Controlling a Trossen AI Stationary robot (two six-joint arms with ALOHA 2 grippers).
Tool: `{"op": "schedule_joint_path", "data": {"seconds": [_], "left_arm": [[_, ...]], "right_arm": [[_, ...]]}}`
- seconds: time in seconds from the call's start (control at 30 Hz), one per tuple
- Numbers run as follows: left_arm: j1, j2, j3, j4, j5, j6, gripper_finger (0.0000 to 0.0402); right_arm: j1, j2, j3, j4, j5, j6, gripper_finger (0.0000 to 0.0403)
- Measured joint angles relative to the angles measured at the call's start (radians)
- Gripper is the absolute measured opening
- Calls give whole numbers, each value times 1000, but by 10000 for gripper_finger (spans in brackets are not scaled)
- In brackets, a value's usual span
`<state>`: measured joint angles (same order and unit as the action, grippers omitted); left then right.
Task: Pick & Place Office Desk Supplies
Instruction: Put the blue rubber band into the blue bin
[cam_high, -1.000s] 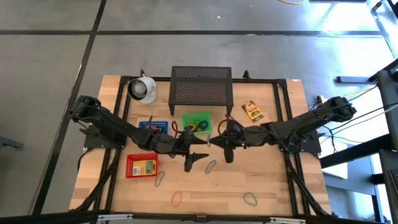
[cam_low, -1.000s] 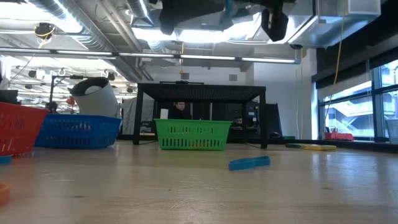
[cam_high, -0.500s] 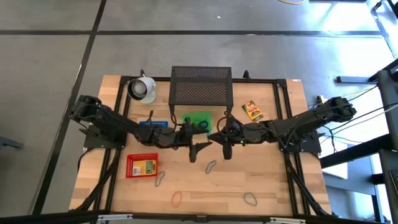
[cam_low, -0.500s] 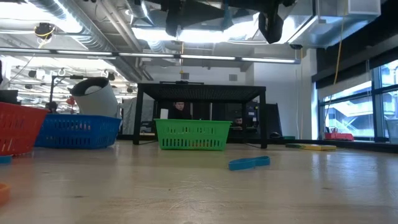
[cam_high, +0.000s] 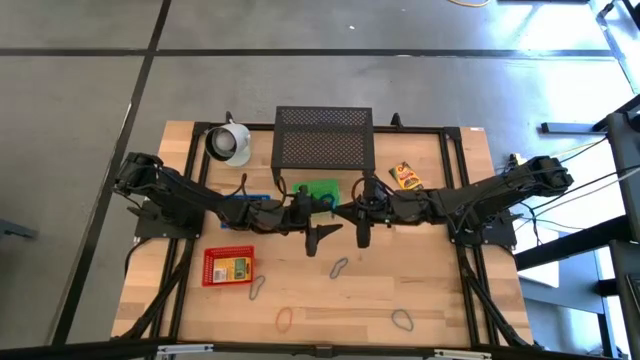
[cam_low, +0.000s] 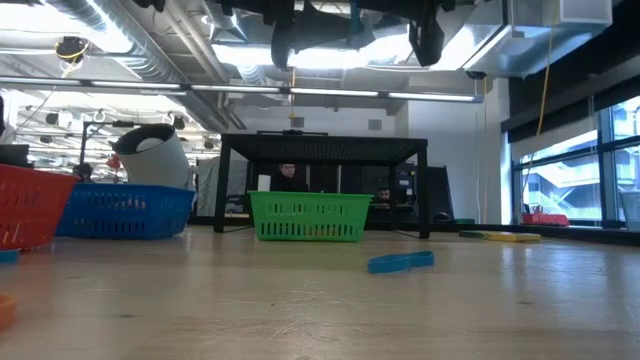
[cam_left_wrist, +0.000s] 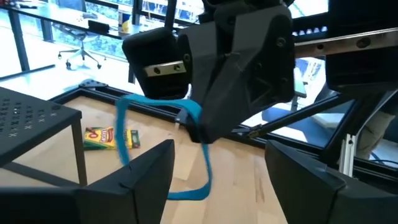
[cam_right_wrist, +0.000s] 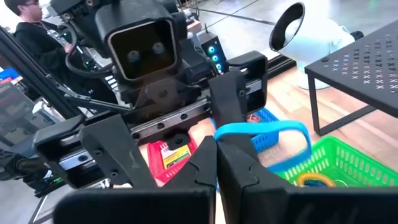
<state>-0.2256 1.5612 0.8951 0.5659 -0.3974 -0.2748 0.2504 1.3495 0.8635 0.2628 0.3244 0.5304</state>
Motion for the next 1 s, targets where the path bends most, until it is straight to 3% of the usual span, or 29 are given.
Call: {"op": "schedule_joint_path", "data": {"seconds": [0.17, 0.4, 0.47, 0.77, 1.0], "left_arm": [[-2, 0, 0, 0, -5, 35, 190], [-2, 0, 0, 0, -12, 43, 39], [-2, 0, 0, -1, -12, 41, 11], [-2, -3, 0, -38, 2, -6, 3], [-1, -40, 0, -211, -5, -133, 3]], "right_arm": [[-1, 0, 0, 0, 0, 0, 2], [-1, 0, 0, -1, -3, 8, 6], [0, 0, 0, -10, -5, 14, 18], [-1, -5, 1, -92, -8, 64, 128], [-1, -63, 1, -260, -131, 88, 210]]}}
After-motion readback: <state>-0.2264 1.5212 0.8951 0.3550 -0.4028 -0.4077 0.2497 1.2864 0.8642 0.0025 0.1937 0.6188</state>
